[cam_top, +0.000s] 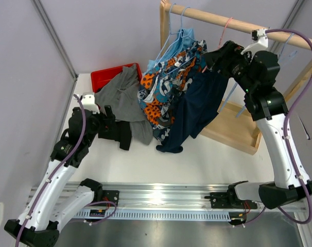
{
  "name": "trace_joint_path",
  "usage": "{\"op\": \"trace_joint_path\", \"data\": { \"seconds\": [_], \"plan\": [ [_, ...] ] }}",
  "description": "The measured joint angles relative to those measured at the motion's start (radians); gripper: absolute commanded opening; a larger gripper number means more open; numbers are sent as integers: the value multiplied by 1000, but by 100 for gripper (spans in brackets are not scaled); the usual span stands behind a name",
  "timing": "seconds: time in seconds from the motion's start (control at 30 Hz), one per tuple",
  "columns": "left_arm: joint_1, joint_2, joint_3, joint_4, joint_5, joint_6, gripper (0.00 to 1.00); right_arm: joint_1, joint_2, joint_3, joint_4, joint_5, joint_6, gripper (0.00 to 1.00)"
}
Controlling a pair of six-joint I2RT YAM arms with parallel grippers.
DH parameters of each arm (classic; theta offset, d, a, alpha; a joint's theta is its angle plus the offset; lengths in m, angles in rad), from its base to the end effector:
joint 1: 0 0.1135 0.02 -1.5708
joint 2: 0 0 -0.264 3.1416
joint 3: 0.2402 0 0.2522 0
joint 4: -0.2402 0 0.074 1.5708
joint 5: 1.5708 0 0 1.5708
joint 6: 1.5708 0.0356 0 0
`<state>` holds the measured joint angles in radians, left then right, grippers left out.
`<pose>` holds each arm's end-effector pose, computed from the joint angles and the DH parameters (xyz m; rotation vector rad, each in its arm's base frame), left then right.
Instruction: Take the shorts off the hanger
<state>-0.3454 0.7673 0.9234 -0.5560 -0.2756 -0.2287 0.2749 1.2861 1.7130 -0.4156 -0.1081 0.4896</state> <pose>0.1560 -0.0459 0.3520 -0.0652 1.9552 -0.1066 0.2428 0.0725 0.5241 0.0843 1.5986 0.6832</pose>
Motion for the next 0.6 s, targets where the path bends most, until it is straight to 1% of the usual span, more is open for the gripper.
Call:
{"op": "trace_joint_path", "data": {
  "seconds": [0.07,0.13,0.17,0.2,0.23,0.27,0.33,0.37,0.43,0.6],
  "plan": [
    [0,-10,0,10,1,0,99,11,21,-9,17,22,0,87],
    [0,-13,0,17,3,0,99,23,37,-23,30,41,0,83],
    [0,-14,0,19,5,0,99,28,45,-29,33,50,-1,79],
    [0,-14,0,22,10,0,99,32,52,-32,33,59,0,67],
    [0,-14,0,24,15,0,99,34,59,-34,36,66,-5,60],
    [0,-14,0,24,19,0,99,37,64,-36,45,71,-1,45],
    [0,-14,0,24,21,-1,99,38,73,-39,57,78,0,32],
    [0,-14,0,24,22,0,99,38,79,-40,66,82,3,15],
    [0,-14,0,24,23,-1,99,38,87,-41,69,86,20,0],
    [0,-15,-2,24,32,0,99,37,104,-47,83,128,31,0]
  ]
}}
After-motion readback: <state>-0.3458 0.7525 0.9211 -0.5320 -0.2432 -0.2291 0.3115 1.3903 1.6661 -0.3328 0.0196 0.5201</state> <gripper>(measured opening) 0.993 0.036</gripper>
